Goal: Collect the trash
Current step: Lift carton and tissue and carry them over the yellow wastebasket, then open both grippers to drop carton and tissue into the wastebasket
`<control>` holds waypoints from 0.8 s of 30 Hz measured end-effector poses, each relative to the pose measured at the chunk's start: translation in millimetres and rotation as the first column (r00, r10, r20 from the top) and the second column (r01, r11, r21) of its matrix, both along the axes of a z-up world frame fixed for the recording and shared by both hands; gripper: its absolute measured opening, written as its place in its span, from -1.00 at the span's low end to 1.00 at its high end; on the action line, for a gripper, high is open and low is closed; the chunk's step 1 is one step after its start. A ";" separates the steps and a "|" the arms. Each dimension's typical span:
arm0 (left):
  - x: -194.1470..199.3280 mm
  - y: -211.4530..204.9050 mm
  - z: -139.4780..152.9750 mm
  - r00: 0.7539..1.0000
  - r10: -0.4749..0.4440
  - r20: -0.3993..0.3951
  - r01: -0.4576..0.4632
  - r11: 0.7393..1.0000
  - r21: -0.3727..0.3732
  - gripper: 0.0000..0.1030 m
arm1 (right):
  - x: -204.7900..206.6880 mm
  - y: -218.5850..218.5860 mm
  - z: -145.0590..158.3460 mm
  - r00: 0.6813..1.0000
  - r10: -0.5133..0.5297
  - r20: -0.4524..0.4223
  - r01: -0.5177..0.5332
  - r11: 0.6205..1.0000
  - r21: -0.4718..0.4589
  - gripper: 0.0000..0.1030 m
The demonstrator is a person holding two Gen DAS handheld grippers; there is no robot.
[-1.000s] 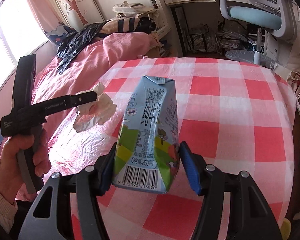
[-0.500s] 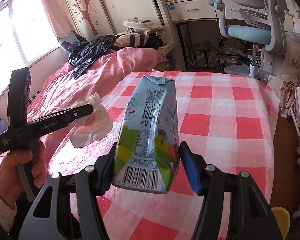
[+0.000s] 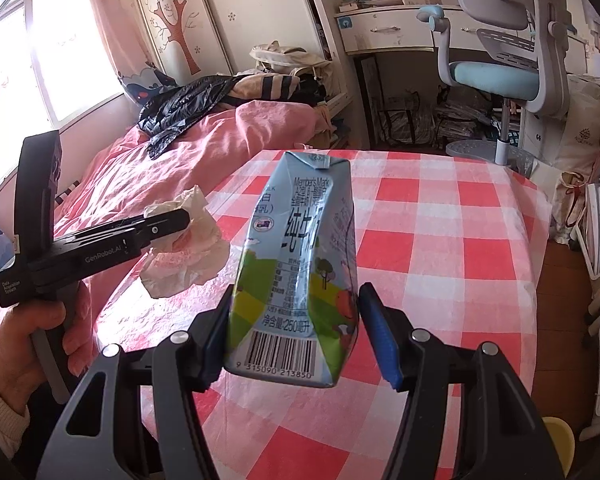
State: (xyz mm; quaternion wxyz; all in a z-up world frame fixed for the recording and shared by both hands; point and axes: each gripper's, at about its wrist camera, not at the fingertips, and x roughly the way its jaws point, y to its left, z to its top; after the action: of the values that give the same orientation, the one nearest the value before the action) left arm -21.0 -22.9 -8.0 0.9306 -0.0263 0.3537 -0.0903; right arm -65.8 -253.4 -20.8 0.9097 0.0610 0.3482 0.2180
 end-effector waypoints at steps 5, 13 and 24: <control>-4.1 -2.8 10.6 0.999 -0.032 0.023 0.034 0.994 -0.106 -0.34 | -6.9 -8.4 11.3 1.000 -0.006 0.013 0.006 0.999 -0.037 0.14; -30.7 -72.4 14.4 0.979 -0.205 0.018 0.204 0.952 -0.227 -0.34 | -52.4 -105.7 15.1 0.991 -0.114 -0.062 0.097 0.967 -0.234 0.14; -92.0 -273.2 -27.7 0.865 -0.497 -0.069 0.469 0.849 -0.243 -0.33 | -90.4 -230.8 -90.3 0.866 -0.285 -0.411 0.174 0.942 -0.286 0.16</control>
State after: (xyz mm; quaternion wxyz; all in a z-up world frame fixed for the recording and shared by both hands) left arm -113.0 -296.1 -35.7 0.8442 -0.0440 0.3965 -0.3580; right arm -156.2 -484.2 -111.1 0.8255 0.0403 0.5613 0.0441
